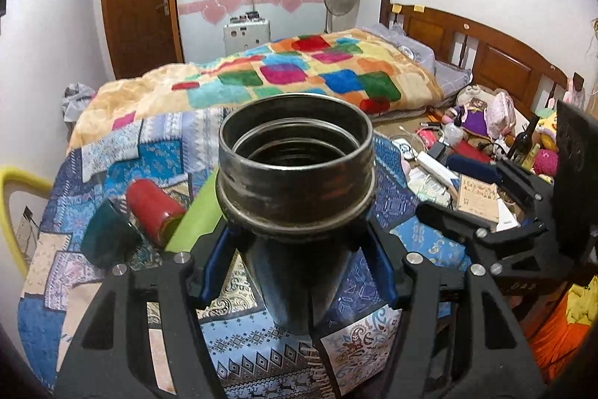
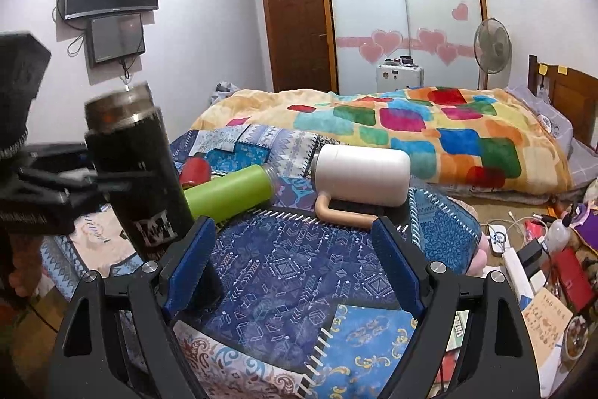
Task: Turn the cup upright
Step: 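Rotate the black thermos upright with the left gripper and lower it onto the quilt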
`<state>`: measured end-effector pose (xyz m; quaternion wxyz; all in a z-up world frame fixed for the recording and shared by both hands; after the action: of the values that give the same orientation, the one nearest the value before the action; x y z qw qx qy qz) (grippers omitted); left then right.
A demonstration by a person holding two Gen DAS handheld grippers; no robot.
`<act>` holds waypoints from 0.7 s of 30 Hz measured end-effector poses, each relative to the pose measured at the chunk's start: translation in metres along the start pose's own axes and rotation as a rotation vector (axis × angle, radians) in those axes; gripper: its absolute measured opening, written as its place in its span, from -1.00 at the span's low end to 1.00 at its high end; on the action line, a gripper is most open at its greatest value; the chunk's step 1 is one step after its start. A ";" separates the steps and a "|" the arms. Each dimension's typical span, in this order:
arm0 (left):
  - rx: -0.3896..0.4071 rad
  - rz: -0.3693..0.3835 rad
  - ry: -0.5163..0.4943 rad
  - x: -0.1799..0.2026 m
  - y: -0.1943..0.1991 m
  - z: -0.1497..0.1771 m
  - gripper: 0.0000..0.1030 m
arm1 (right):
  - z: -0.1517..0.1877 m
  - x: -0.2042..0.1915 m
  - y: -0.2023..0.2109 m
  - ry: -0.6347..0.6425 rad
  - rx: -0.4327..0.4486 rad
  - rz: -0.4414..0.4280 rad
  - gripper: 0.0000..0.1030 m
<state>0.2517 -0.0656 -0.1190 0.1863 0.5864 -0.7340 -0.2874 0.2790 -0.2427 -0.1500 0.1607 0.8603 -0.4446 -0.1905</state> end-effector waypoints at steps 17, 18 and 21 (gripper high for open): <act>0.032 -0.028 0.000 -0.004 0.008 0.014 0.42 | -0.005 -0.015 0.010 0.006 0.006 -0.001 0.62; 0.037 -0.026 0.008 -0.005 0.012 0.016 0.42 | -0.007 -0.019 0.016 0.008 0.013 -0.001 0.62; 0.061 -0.026 0.054 -0.010 0.033 0.023 0.42 | -0.013 -0.029 0.033 0.017 0.038 0.000 0.62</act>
<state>0.2155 -0.0461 -0.1143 0.1845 0.6089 -0.7294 -0.2514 0.2468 -0.2356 -0.1190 0.1483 0.8648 -0.4469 -0.1747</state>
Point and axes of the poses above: each gripper's, at about its wrist camera, not at the fingertips, and y roughly against the way its jaws point, x to its right, z to its underside, the point moved 9 cm from there along -y, roughly the way its jaws point, and after that the axes turned 7 degrees about -z, right-handed, at the moved point
